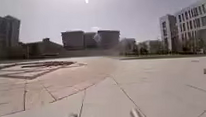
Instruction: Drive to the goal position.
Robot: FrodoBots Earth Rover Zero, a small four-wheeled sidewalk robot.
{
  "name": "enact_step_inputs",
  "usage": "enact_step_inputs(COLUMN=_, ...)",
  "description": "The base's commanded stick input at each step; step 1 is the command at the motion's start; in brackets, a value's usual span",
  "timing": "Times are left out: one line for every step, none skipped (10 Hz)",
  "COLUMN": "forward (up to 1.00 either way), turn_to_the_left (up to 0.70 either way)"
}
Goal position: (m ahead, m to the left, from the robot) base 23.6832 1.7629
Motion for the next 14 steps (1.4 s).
enact_step_inputs(forward=0.7, turn_to_the_left=0.0)
enact_step_inputs(forward=0.7, turn_to_the_left=0.0)
enact_step_inputs(forward=0.7, turn_to_the_left=0.0)
enact_step_inputs(forward=0.7, turn_to_the_left=0.0)
enact_step_inputs(forward=0.7, turn_to_the_left=0.0)
enact_step_inputs(forward=0.7, turn_to_the_left=0.0)
enact_step_inputs(forward=0.7, turn_to_the_left=0.0)
enact_step_inputs(forward=0.7, turn_to_the_left=0.0)
enact_step_inputs(forward=0.7, turn_to_the_left=0.0)
enact_step_inputs(forward=0.7, turn_to_the_left=0.0)
enact_step_inputs(forward=0.7, turn_to_the_left=0.0)
enact_step_inputs(forward=0.7, turn_to_the_left=0.0)
enact_step_inputs(forward=0.7, turn_to_the_left=0.0)
enact_step_inputs(forward=0.7, turn_to_the_left=0.0)
